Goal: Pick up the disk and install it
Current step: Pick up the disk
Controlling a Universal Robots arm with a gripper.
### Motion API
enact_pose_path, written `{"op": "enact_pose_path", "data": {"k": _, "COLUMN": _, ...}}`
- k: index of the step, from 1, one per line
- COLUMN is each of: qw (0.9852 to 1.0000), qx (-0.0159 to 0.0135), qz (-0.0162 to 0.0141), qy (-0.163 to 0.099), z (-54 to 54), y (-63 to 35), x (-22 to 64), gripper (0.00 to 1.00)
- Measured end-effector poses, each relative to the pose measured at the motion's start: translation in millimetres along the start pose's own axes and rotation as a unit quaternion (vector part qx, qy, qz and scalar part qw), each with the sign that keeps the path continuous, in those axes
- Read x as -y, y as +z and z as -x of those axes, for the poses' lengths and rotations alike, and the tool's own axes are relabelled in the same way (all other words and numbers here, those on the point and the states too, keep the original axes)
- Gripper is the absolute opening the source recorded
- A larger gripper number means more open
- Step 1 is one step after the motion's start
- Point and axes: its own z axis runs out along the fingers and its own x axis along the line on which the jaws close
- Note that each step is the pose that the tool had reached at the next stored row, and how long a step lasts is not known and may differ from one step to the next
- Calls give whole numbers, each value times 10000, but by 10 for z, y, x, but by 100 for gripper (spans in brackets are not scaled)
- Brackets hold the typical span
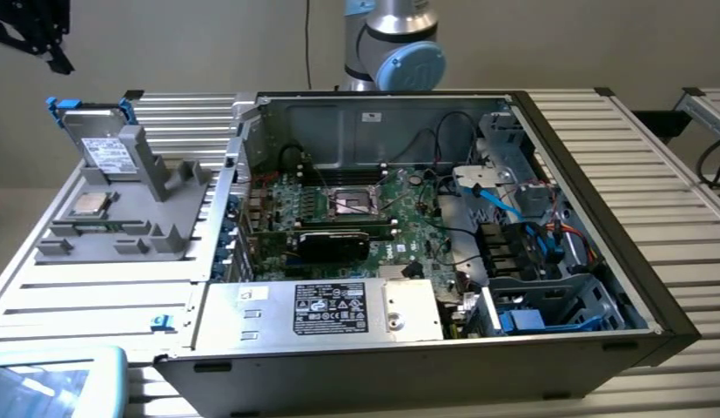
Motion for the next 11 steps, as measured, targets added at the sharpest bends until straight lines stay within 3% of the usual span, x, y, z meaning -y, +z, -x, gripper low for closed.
{"op": "enact_pose_path", "data": {"k": 5, "qw": 9990, "qx": -25, "qz": 52, "qy": -449, "z": 0, "y": 2, "x": 0, "gripper": 11}}
{"op": "enact_pose_path", "data": {"k": 11, "qw": 9950, "qx": -58, "qz": 114, "qy": -989, "z": -1, "y": 4, "x": 1, "gripper": 11}}
